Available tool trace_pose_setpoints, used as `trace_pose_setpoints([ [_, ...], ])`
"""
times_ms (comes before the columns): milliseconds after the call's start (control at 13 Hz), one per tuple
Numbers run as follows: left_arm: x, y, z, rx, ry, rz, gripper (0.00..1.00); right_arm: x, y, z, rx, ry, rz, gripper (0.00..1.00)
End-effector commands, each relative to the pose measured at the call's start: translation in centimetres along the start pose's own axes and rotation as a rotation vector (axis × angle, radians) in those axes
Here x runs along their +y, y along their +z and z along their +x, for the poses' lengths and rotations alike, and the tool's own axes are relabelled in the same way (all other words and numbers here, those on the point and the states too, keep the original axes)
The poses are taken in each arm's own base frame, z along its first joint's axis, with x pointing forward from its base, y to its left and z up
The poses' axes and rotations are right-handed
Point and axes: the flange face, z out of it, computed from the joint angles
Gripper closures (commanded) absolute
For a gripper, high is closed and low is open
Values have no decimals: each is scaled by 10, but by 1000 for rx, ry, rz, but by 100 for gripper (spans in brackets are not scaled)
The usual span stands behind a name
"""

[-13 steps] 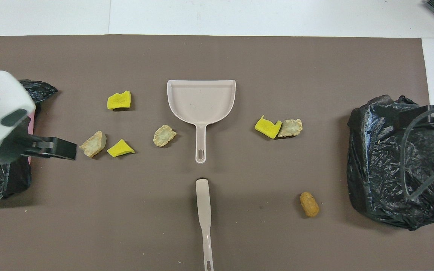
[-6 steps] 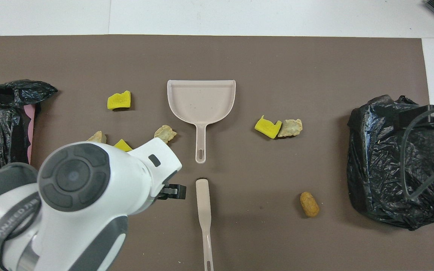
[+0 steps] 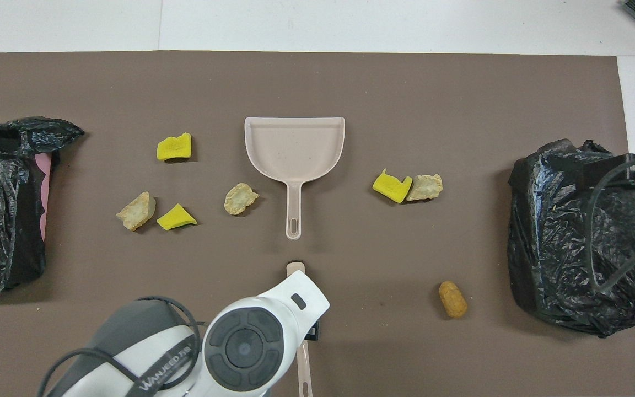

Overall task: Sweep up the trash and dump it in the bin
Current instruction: 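Reach the left gripper to the beige brush handle and grasp it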

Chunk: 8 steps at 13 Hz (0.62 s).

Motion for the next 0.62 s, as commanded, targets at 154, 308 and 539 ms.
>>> trace_pose_setpoints([
  [154, 24, 72, -47, 29, 16, -23, 0, 2, -1, -7, -11, -20, 4, 0],
  [308, 33, 88, -57, 37, 16, -27, 0, 4, 0, -9, -20, -18, 3, 0],
  [539, 34, 107, -63, 22, 3, -7, 0, 3, 4, -14, -29, -7, 1, 0],
])
